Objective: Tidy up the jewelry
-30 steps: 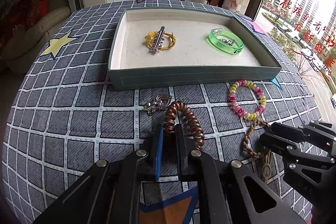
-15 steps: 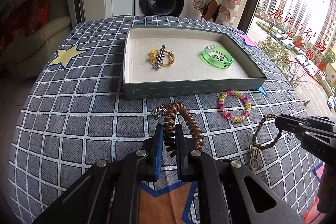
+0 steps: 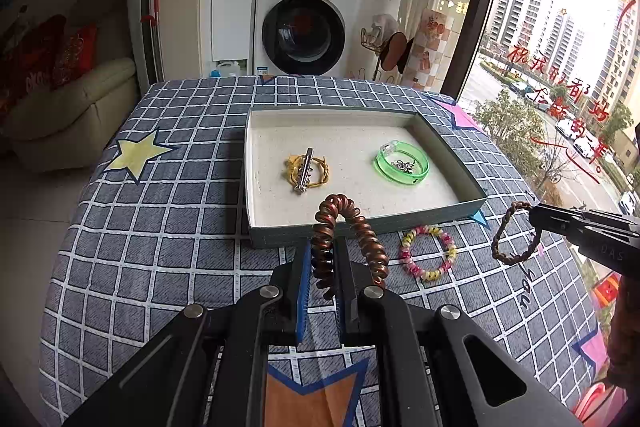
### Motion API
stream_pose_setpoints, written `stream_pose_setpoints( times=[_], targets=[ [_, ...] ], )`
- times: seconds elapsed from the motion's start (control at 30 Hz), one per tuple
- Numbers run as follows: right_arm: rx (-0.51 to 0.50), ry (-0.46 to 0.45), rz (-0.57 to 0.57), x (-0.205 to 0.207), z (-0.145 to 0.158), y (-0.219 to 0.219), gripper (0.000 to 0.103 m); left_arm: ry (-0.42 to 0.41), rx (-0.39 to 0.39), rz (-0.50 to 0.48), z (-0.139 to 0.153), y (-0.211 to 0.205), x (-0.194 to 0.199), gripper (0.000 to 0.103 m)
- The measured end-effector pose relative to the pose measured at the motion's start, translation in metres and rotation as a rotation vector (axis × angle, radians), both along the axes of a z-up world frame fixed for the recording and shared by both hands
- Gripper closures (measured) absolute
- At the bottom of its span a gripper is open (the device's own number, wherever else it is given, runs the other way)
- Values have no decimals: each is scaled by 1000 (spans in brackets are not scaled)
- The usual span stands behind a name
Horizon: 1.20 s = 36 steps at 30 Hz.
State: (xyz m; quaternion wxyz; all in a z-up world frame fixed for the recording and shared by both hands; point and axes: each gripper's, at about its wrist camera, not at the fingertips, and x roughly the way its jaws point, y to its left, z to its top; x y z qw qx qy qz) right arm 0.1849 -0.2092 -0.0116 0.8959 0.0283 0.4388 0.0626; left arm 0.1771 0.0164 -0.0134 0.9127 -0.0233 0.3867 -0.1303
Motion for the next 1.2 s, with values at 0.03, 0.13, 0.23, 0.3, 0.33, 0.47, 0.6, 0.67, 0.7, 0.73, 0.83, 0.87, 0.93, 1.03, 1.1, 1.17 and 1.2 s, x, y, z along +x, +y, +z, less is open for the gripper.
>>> stream_pose_setpoints(
  times=[0.03,0.13,0.23,0.3,0.33,0.47,0.6,0.67,0.7,0.73,0.83,0.87,0.93,1.03,1.1,1.17,1.2],
  targets=[
    [2,-7,-1,3,4,-1,96,-7,6,0,2,-1,2,80],
    [14,-21,-2,14,13,-2,96,-15,13,0,7,-4,10,80],
    [16,-30,0,27,20,-3,96,-27,15,-5,11,-6,20,80],
    [16,-35,1,37,25,-3,96,-34,22,-7,13,-8,28,80],
    [16,-38,1,43,27,-3,96,-36,26,-6,14,-9,33,80],
    [34,-32,2,70,30,-2,96,-38,27,-6,15,-14,54,80],
    [49,-18,-9,100,25,-2,96,-38,33,-4,13,-20,78,80],
    [70,-5,-18,114,20,-4,96,-33,38,-7,9,-23,91,80],
    [78,3,-21,122,17,-5,96,-31,43,-7,7,-25,97,80],
    [89,13,-22,128,14,-5,96,-25,46,-10,4,-26,103,80],
    [111,41,-24,147,0,-6,96,-5,55,-5,-7,-30,118,80],
    [112,48,-26,152,-5,-6,96,1,60,-2,-11,-31,122,80],
    [121,63,-28,161,-16,-6,96,14,71,3,-20,-33,130,80],
    [121,86,-34,170,-31,-6,96,35,93,3,-34,-36,138,80],
    [119,99,-38,175,-40,-7,96,39,116,1,-40,-40,141,80],
    [118,108,-43,179,-48,-8,96,43,136,-1,-46,-45,143,80],
    [116,114,-46,180,-51,-8,96,45,148,-1,-48,-47,144,80]
  ],
)
